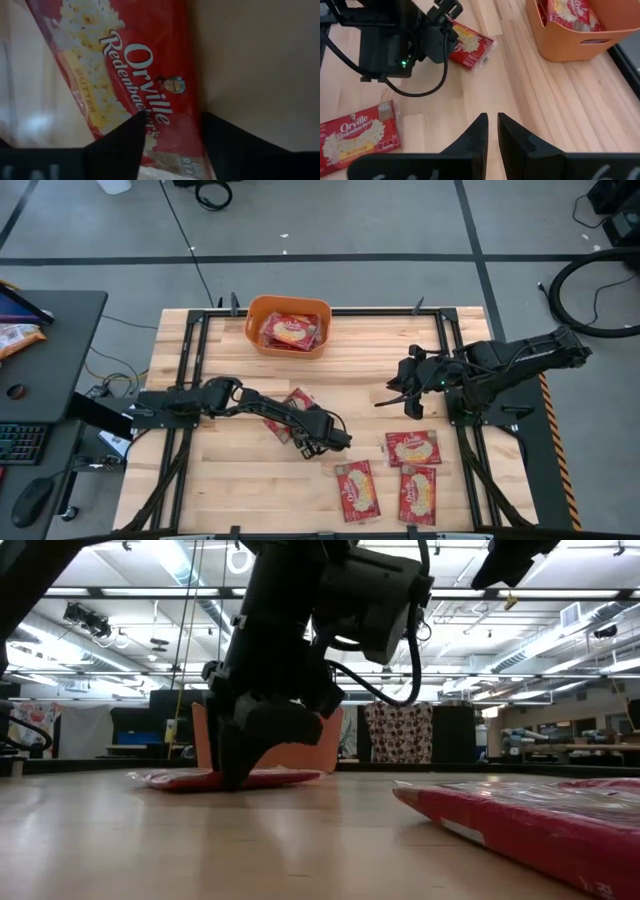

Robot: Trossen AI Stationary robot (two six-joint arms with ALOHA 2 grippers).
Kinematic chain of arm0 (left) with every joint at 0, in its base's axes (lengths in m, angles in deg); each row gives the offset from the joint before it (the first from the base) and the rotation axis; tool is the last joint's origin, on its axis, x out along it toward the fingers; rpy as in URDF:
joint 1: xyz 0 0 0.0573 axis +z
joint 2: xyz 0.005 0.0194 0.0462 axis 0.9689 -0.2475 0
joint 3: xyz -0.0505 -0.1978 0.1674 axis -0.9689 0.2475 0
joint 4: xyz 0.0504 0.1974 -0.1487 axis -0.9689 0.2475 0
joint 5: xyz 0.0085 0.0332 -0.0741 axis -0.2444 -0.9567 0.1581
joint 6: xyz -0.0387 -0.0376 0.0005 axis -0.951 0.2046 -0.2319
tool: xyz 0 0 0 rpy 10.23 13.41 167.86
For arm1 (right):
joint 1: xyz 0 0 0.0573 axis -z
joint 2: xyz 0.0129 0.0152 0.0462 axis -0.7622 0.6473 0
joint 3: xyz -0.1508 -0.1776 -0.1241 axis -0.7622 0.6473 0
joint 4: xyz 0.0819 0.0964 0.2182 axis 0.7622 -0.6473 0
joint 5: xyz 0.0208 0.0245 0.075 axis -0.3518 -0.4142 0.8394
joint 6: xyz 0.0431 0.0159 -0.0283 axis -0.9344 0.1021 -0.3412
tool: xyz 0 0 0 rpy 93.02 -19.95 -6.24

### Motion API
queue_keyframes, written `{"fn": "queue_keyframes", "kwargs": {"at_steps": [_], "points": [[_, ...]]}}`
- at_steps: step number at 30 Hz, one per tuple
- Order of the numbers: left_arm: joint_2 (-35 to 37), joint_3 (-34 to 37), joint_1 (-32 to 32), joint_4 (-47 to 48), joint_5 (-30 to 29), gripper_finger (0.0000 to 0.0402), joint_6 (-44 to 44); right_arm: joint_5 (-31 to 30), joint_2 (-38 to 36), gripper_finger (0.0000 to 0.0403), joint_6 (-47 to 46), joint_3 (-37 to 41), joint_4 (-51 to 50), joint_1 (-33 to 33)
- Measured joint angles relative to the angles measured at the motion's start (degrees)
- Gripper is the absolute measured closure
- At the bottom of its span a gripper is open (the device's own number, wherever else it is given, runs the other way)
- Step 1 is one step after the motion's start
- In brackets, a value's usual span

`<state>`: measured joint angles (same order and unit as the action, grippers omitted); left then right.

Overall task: Sort popcorn bags into baskets
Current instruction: Put the red popcorn bag into the orange container

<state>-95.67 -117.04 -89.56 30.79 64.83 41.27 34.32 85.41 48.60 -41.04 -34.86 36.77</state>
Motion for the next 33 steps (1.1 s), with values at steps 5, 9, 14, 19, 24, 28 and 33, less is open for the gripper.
{"fn": "queue_keyframes", "kwargs": {"at_steps": [5,9,14,19,24,28,33], "points": [[-0.11,0.04,0.02,0.71,-0.97,0.0304,3.3,0.43,0.0,0.0356,-0.48,0.0,0.02,0.0],[0.19,0.0,0.02,0.92,-0.62,0.0381,4.03,1.05,0.0,0.0356,-0.56,0.0,0.0,-0.02],[4.51,0.02,0.07,0.83,-1.24,0.0384,3.78,1.5,0.0,0.0356,0.24,0.0,-0.07,-0.02],[11.1,0.02,1.1,2.26,-3.35,0.0386,3.55,1.86,-0.02,0.0356,1.23,0.0,-0.11,-0.02],[18.25,-0.05,4.16,4.77,-10.0,0.0387,4.98,3.18,0.0,0.0356,1.98,0.0,0.06,-0.02],[22.95,-0.05,7.43,5.96,-18.28,0.0387,11.39,3.39,0.0,0.0356,3.68,0.0,0.74,-0.02],[25.31,-0.09,12.11,5.4,-29.23,0.0386,33.81,1.9,0.0,0.0356,5.46,0.0,2.5,0.0]]}}
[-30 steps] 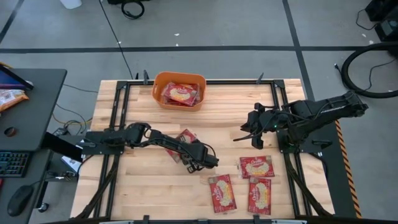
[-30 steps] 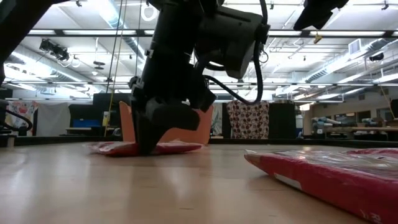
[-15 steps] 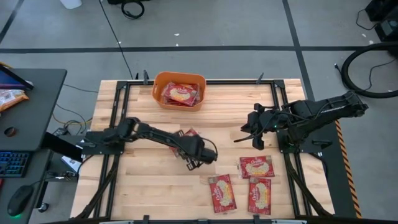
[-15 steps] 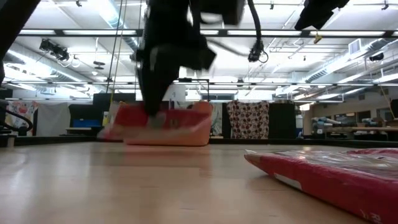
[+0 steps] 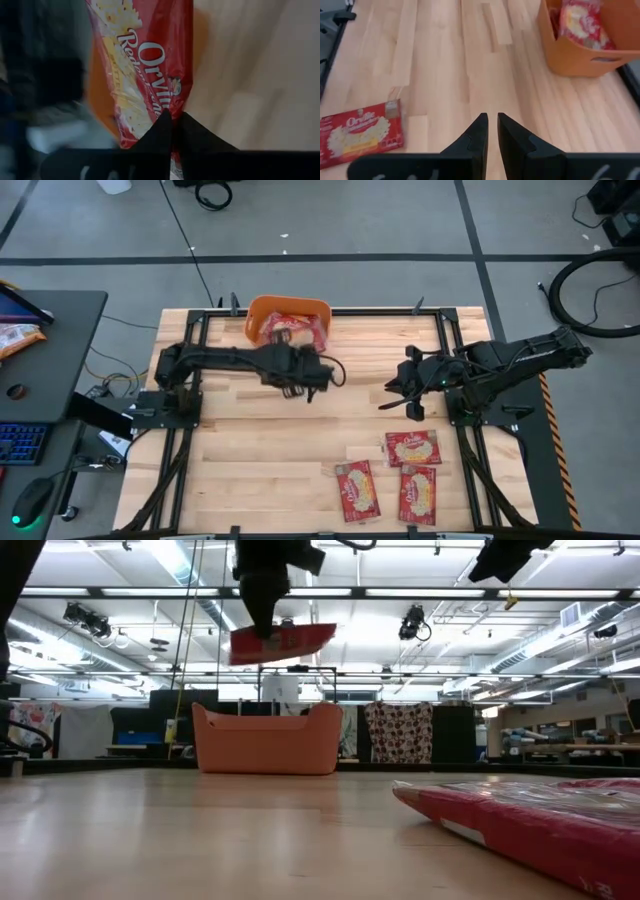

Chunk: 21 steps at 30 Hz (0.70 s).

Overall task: Sort popcorn bags into baskets
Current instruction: Put the red popcorn bag into the orange container

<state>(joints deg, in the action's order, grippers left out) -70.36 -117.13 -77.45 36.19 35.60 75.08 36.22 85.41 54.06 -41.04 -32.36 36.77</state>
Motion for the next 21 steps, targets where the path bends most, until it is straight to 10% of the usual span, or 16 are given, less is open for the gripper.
{"fn": "queue_keyframes", "kwargs": {"at_steps": [13,21], "points": [[-0.02,5.3,21.24,-16.4,9.2,0.0387,44.18,-9.5,0.0,0.0356,-0.14,0.0,0.66,1.7],[-0.02,11.67,29.26,-24.53,19.87,0.037,54.01,-12.12,-0.02,0.0356,-1.74,0.0,1.82,5.9]]}}
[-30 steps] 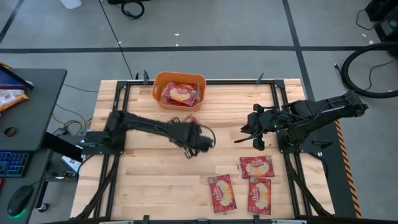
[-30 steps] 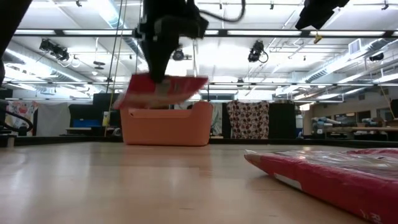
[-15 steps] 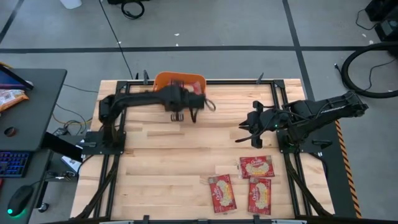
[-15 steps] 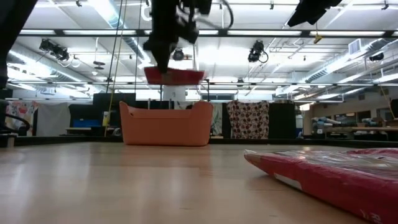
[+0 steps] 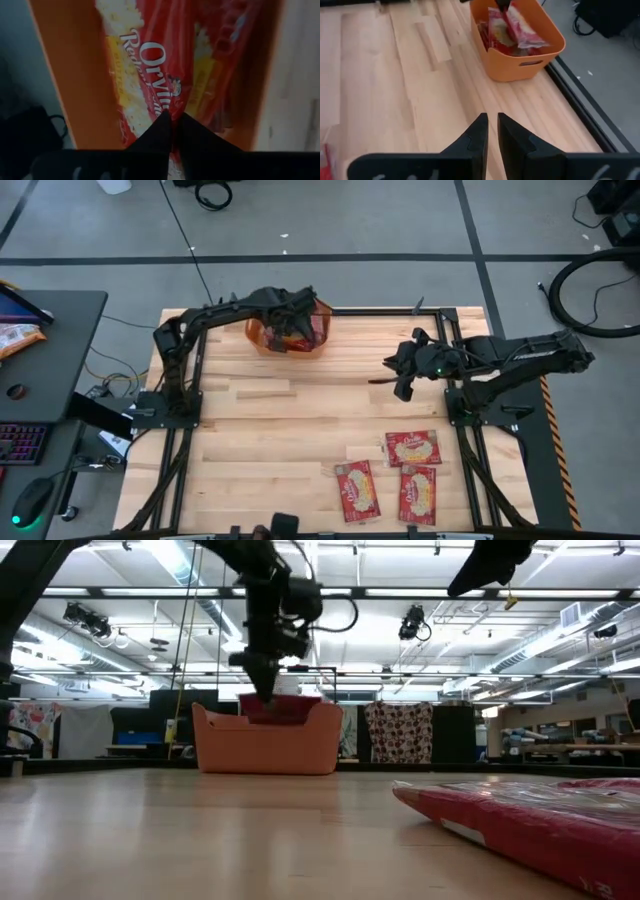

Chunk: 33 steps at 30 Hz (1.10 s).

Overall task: Sort popcorn bags into baskets
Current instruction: Put the red popcorn bag into the orange container

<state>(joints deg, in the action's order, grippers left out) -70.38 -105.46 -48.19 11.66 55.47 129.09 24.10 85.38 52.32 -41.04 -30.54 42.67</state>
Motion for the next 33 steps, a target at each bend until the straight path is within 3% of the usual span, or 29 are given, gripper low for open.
{"fn": "queue_keyframes", "kwargs": {"at_steps": [6,11,14,19,22,29,33], "points": [[0.02,1.22,2.1,-1.12,-0.8,0.031,-2.05,1.99,0.0,0.0356,-0.07,0.0,0.56,2.36],[0.02,-2.48,-0.29,3.41,-0.85,0.0247,-8.77,10.09,0.0,0.0356,0.06,0.0,-0.16,4.33],[0.02,-6.17,-3.36,6.75,5.26,0.0227,-13.98,12.85,0.0,0.0356,0.58,0.0,-1.02,4.75],[0.04,-10.42,-10.7,6.02,22.14,0.0225,-25.15,17.95,0.0,0.0356,1.54,0.0,-1.44,4.83],[0.04,-10.6,-15.58,2.55,29.06,0.0228,-33.48,21.84,0.0,0.0356,1.7,0.0,-2.86,4.39],[-1.42,-10.52,-28.75,-6.43,29.93,0.0229,-48.76,27.35,-0.15,0.0356,1.7,0.0,-8.52,2.61],[-2.81,-10.64,-35.38,-14.47,26.06,0.023,-57.05,28.11,-0.63,0.0356,1.7,-0.02,-9.42,1.63]]}}
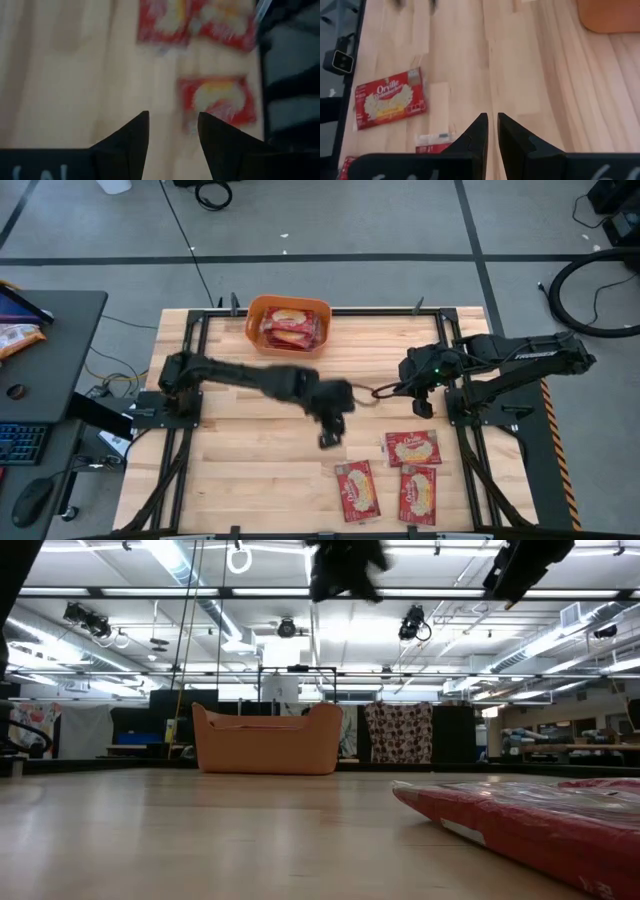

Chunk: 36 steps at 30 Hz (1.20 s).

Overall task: Sort popcorn bags into baskets
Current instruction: Put the red popcorn bag into the orange container

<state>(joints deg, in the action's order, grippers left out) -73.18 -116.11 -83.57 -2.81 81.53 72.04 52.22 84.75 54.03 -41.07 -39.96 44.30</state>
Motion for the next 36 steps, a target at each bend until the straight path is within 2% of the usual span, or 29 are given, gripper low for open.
{"fn": "queue_keyframes", "kwargs": {"at_steps": [3,12,20,24,31,36], "points": [[-2.06,0.07,-4.02,-4.78,-2.33,0.023,-5.61,0.02,-0.47,0.0356,-0.12,0.0,-0.04,-0.39],[-12.29,0.13,-11.96,-16.72,-1.89,0.023,-20.67,-1.4,-1.66,0.0356,-1.71,0.0,-0.52,-0.53],[-18.85,0.07,-13.79,-17.99,-1.73,0.023,-26.51,-1.43,-1.75,0.0356,-1.73,0.0,-0.22,-0.53],[-20.43,-0.02,-13.26,-15.65,-4.17,0.023,-28.3,-1.45,-1.75,0.0356,-2.19,0.0,-0.05,-0.53],[-19.93,-0.04,-10.63,-0.52,-15.23,0.023,-35.2,-1.09,-1.74,0.0356,-3.21,0.0,0.79,-0.58],[-18.95,0.08,-7.95,11.66,-20.48,0.023,-42.13,-1.07,-1.73,0.0356,-3.21,0.0,0.79,-0.6]]}}
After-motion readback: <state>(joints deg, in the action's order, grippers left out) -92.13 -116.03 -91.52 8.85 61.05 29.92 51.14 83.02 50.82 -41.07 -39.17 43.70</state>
